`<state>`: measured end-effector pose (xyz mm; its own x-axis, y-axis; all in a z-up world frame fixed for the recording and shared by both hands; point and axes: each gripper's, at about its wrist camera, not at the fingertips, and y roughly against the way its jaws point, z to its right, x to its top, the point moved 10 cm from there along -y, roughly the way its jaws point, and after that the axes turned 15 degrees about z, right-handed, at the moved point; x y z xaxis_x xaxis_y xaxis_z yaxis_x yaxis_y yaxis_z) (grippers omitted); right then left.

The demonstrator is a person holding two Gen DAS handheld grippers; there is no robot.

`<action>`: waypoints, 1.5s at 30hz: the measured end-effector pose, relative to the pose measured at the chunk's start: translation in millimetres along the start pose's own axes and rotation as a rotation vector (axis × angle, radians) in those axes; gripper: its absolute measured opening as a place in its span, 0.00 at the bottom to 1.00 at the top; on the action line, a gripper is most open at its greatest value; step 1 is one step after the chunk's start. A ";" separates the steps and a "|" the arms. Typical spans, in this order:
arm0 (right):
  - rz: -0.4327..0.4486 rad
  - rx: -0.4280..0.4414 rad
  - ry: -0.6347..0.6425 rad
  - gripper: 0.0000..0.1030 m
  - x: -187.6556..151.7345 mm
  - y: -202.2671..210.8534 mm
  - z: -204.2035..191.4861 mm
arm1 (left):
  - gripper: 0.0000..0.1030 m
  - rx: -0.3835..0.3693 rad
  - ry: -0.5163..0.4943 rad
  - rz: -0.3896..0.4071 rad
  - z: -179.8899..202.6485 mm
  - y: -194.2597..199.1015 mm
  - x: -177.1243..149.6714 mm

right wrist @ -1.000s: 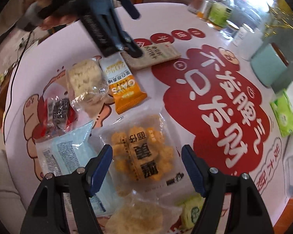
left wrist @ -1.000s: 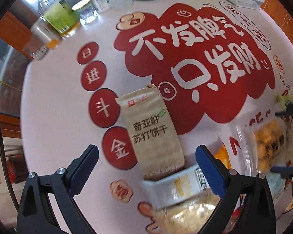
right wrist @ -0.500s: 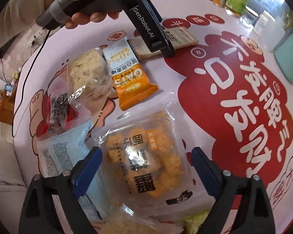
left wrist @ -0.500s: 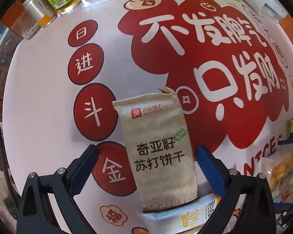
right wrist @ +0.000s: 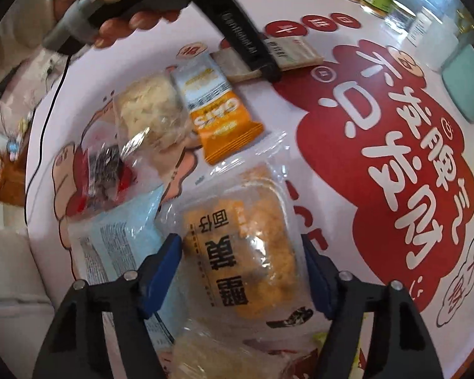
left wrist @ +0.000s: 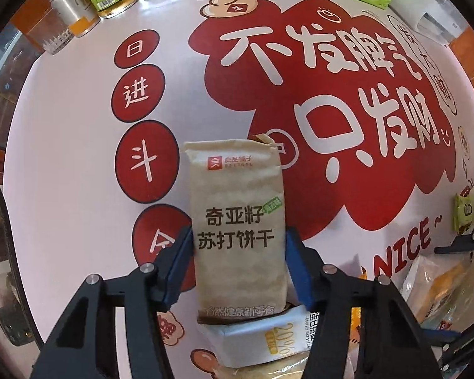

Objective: Organize snacks
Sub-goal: 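Grasp the beige cracker bag with the left gripper while the right grasps the clear orange-puff bag, then carry both bags over the white tray and open both grippers to drop them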

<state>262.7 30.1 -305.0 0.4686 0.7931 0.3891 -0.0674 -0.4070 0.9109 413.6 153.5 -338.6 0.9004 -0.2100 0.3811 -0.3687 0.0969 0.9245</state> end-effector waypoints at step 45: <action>0.698 -0.707 -0.737 0.64 -139.4 324.7 -42.4 | 0.51 -0.215 -0.240 0.514 320.1 304.2 -49.7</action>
<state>138.2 -193.4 -57.7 0.5098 -0.0331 0.8596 -0.8555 -0.1251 0.5025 182.8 -118.0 -73.2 0.5325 -0.2953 0.7932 -0.6655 0.4330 0.6080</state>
